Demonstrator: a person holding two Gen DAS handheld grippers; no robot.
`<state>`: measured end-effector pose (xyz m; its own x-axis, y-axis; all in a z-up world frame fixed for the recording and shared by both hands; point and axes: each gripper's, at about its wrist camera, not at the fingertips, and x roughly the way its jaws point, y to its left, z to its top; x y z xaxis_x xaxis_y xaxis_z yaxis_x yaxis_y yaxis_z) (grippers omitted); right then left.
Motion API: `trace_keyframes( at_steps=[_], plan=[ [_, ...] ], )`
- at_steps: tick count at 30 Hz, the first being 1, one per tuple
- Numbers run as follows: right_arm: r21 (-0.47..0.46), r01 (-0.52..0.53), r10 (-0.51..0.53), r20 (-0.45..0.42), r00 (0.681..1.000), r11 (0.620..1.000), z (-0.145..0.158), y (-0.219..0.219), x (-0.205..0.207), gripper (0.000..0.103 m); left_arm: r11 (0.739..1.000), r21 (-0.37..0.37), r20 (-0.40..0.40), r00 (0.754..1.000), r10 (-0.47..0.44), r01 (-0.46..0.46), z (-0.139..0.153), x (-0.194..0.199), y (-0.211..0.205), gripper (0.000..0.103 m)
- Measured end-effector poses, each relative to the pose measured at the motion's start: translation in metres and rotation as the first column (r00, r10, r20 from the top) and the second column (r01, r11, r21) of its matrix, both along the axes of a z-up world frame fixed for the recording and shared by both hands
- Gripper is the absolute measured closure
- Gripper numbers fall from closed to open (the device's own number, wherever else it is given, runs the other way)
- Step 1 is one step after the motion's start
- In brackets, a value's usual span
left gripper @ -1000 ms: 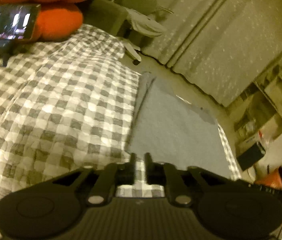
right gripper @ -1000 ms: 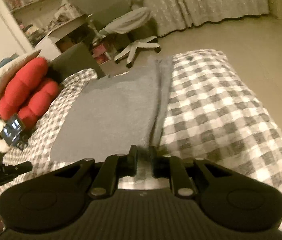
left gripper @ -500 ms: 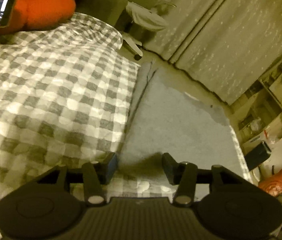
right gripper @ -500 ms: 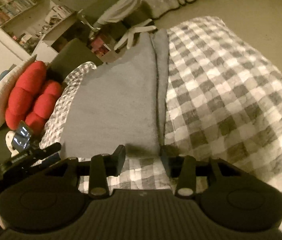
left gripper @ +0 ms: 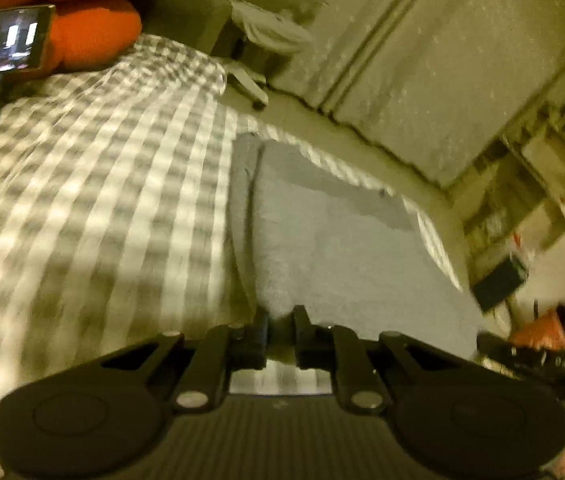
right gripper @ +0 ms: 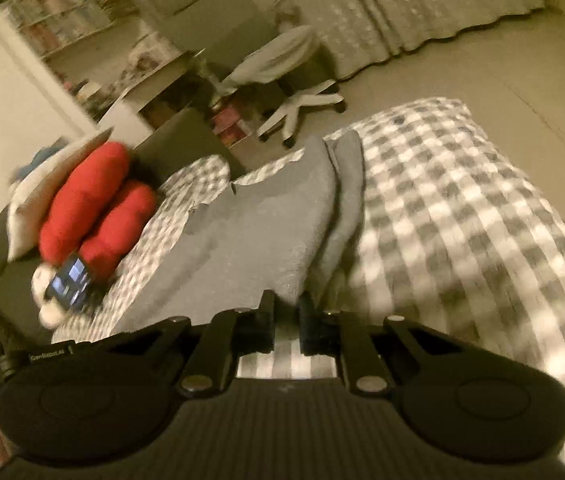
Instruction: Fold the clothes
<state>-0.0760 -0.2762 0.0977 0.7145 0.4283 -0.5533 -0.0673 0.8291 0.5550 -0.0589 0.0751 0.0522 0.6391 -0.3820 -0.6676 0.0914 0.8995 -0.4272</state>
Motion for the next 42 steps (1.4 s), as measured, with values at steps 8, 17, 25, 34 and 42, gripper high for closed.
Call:
trace_keyframes(
  at_steps=[8, 17, 25, 34, 42],
  plan=[
    [-0.096, -0.101, 0.094, -0.08, 0.992, 0.99, -0.017, 0.014, -0.071, 0.09, 0.995, 0.095, -0.046, 0.998, -0.035, 0.039, -0.021, -0.06, 0.004, 0.089],
    [-0.338, -0.089, 0.098, 0.009, 0.995, 0.937, 0.005, 0.024, -0.051, 0.057, 0.992, 0.126, 0.007, 1.0, 0.018, -0.019, 0.005, -0.041, 0.03, 0.082],
    [-0.374, -0.095, 0.147, 0.112, 0.983, 0.923, 0.032, 0.023, 0.013, 0.057, 0.992, 0.111, 0.021, 0.997, -0.068, 0.065, 0.031, 0.029, 0.008, 0.073],
    [-0.317, -0.158, 0.194, 0.087, 0.977, 0.935, 0.005, 0.019, 0.072, 0.057, 0.995, 0.053, -0.006, 0.997, -0.083, 0.083, 0.007, 0.089, 0.011, 0.068],
    [-0.33, -0.19, 0.224, 0.068, 0.972, 0.925, -0.01, 0.012, 0.086, 0.057, 0.991, 0.03, 0.034, 0.99, -0.133, 0.132, -0.004, 0.113, 0.001, 0.068]
  ],
)
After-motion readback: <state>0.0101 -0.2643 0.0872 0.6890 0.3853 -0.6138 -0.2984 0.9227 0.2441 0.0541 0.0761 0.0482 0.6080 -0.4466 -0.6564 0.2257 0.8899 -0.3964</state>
